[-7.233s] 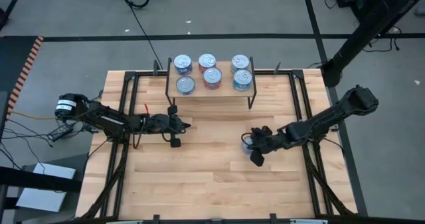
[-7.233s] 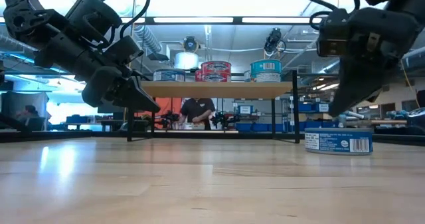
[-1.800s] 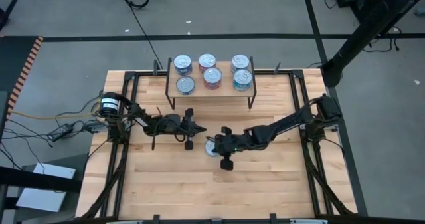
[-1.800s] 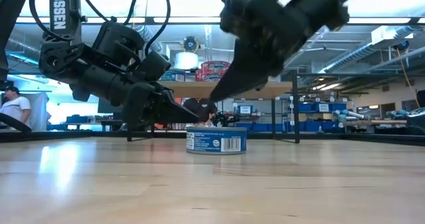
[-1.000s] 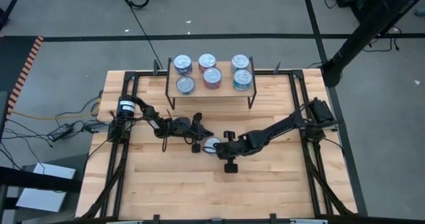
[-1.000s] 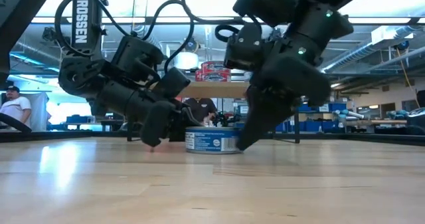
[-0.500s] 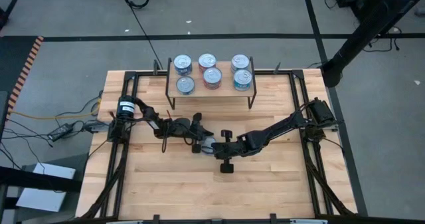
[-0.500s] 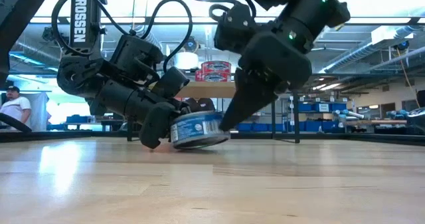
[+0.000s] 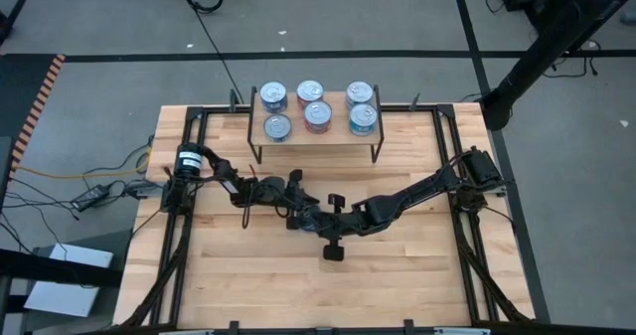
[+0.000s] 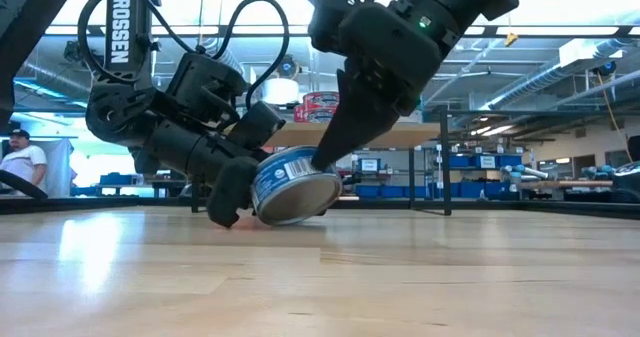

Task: Stack canned seafood by type on shelf
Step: Stack the blue tuna can on top of the blue tuna can on the shelf

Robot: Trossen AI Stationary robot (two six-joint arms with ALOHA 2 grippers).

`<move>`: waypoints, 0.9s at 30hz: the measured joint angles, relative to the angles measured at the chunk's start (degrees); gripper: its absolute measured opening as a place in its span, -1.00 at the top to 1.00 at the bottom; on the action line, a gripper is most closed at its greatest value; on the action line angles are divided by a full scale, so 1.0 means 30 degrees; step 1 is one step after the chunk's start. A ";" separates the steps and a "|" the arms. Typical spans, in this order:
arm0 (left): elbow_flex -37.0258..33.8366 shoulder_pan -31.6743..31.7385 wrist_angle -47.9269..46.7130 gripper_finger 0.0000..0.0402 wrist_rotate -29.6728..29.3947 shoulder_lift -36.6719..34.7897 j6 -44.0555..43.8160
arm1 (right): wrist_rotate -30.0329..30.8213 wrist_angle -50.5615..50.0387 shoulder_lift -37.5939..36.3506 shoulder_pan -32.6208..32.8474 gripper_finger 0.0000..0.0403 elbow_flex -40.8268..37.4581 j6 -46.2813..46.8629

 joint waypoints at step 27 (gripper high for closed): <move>0.0000 -0.0160 -0.2894 0.98 0.1525 -0.1290 0.1361 | 0.2678 0.2716 -0.0022 -0.0350 0.95 0.0159 0.1201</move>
